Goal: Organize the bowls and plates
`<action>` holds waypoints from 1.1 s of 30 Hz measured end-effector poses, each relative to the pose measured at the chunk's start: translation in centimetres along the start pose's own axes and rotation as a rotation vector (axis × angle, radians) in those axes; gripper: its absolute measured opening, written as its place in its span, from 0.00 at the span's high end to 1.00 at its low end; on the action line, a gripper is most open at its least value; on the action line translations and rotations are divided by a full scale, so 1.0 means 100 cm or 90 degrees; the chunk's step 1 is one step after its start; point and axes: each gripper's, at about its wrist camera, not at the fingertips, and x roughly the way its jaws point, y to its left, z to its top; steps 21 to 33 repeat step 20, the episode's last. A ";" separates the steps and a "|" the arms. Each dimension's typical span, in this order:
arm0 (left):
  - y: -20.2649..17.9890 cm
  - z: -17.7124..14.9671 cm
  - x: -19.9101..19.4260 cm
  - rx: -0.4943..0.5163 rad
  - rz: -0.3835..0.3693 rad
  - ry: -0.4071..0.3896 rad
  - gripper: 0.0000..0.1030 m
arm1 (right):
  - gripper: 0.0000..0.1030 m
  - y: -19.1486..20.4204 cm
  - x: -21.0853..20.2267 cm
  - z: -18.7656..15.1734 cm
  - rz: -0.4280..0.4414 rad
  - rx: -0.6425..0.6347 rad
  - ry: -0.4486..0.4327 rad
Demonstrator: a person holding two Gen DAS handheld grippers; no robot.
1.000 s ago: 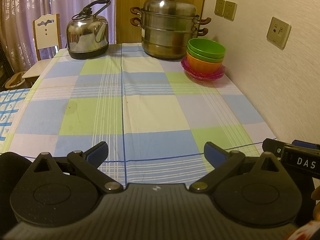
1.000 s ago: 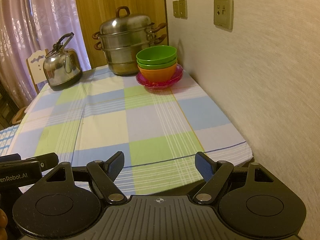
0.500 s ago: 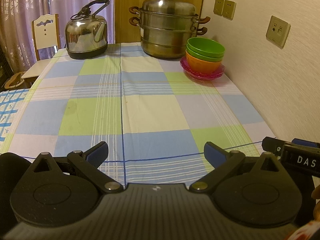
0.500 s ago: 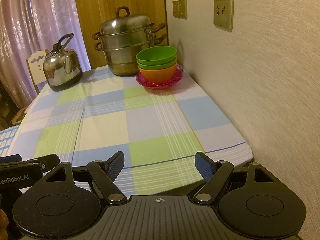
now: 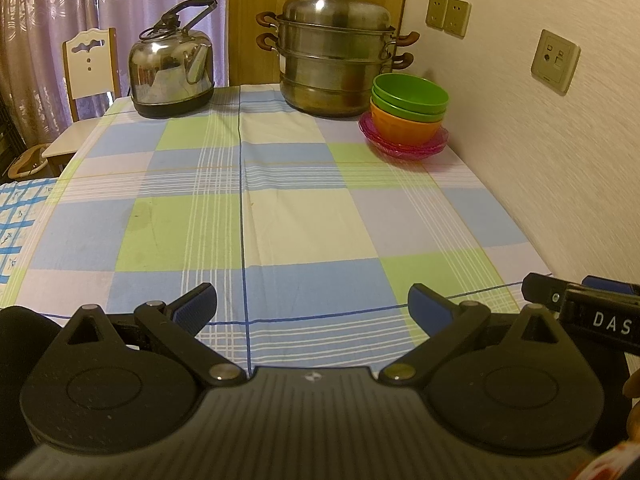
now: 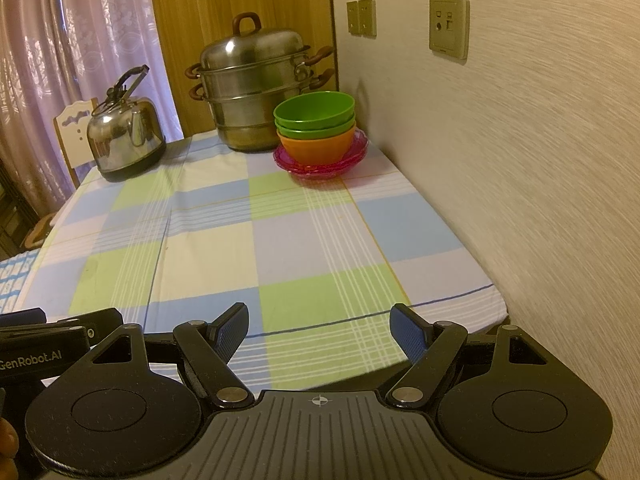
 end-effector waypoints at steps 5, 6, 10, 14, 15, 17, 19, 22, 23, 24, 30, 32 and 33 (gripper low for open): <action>0.000 0.000 0.000 0.000 0.000 0.000 0.01 | 0.25 0.000 0.000 0.000 0.000 0.000 0.000; 0.000 0.000 0.000 0.000 0.000 0.001 0.02 | 0.25 0.000 0.000 0.000 0.000 0.000 0.000; -0.001 0.000 0.000 0.000 0.000 0.001 0.01 | 0.25 0.000 0.000 0.000 0.000 0.000 0.000; 0.000 0.000 0.000 -0.002 0.001 -0.001 0.01 | 0.25 0.002 0.000 0.000 0.000 0.002 0.001; 0.000 0.000 0.001 -0.004 0.000 -0.002 0.01 | 0.25 0.002 0.000 0.000 0.000 0.001 0.001; 0.000 -0.001 0.001 -0.007 -0.001 -0.007 0.01 | 0.25 0.001 0.001 0.000 0.000 0.001 0.001; 0.000 -0.002 0.001 -0.006 -0.001 -0.013 0.01 | 0.25 0.001 0.001 0.000 0.000 0.002 0.001; 0.001 -0.003 0.001 -0.006 -0.003 -0.013 0.01 | 0.25 0.002 0.001 -0.001 0.000 0.001 0.001; 0.001 -0.003 0.001 -0.006 -0.003 -0.013 0.01 | 0.25 0.002 0.001 -0.001 0.000 0.001 0.001; 0.001 -0.003 0.001 -0.006 -0.003 -0.013 0.01 | 0.25 0.002 0.001 -0.001 0.000 0.001 0.001; 0.001 -0.003 0.001 -0.006 -0.003 -0.013 0.01 | 0.25 0.002 0.001 -0.001 0.000 0.001 0.001; 0.001 -0.003 0.001 -0.006 -0.003 -0.013 0.01 | 0.25 0.002 0.001 -0.001 0.000 0.001 0.001; 0.001 -0.003 0.001 -0.006 -0.003 -0.013 0.01 | 0.25 0.002 0.001 -0.001 0.000 0.001 0.001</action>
